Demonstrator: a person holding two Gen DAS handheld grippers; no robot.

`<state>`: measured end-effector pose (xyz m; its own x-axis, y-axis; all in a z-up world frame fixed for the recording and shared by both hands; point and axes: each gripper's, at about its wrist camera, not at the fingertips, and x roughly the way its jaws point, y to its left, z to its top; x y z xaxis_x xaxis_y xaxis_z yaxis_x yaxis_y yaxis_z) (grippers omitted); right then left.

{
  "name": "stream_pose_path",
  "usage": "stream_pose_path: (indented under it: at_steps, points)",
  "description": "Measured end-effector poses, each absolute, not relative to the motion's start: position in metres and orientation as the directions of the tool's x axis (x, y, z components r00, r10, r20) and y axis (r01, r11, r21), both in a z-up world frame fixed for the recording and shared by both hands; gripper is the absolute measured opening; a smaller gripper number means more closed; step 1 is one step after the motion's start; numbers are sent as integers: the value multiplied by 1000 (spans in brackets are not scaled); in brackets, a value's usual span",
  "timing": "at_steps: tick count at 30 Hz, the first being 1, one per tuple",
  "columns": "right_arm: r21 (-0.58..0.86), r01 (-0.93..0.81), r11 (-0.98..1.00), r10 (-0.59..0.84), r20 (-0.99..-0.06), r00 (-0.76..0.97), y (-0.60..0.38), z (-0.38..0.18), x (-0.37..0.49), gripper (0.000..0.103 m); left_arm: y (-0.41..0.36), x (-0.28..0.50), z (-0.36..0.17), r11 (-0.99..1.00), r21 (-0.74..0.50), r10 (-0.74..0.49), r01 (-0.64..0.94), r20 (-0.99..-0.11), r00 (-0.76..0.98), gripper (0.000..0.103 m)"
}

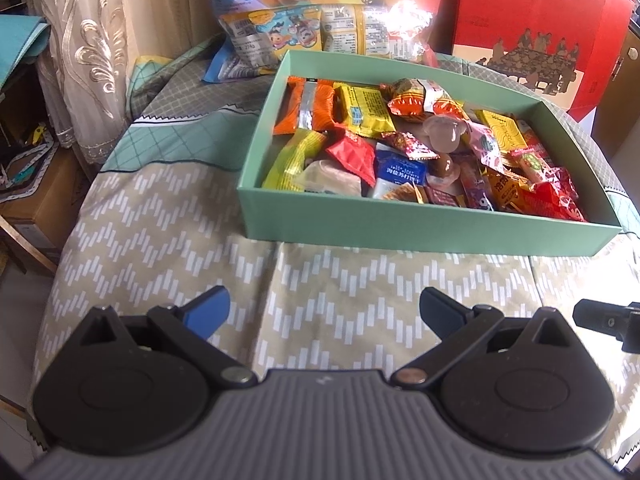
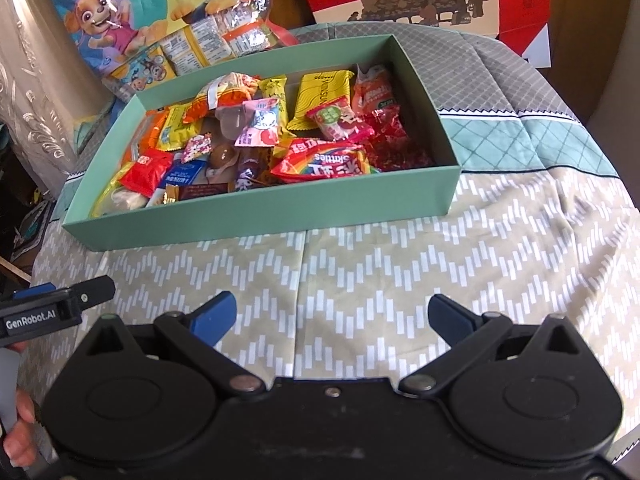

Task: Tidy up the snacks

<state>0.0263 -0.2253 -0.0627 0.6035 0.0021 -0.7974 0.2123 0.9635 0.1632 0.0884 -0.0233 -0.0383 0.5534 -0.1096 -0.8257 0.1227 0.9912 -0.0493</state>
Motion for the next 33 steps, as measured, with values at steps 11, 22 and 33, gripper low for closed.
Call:
stream_pose_path:
  at_steps: [11,22,33]
  points:
    - [153,212,965,-10,-790,613,-225,-57,29,103,-22,94,-32,991,-44,-106,123,-822,559,103]
    - [142,211,967,-21,-782,623,-224,-53,31,103,-21,98,-26,992,-36,-100,123,-816,569,103]
    - [134,213,968,-28,-784,620,-223,-54,32,103,-20,100,-27,993,-22,-84,116,-817,570,103]
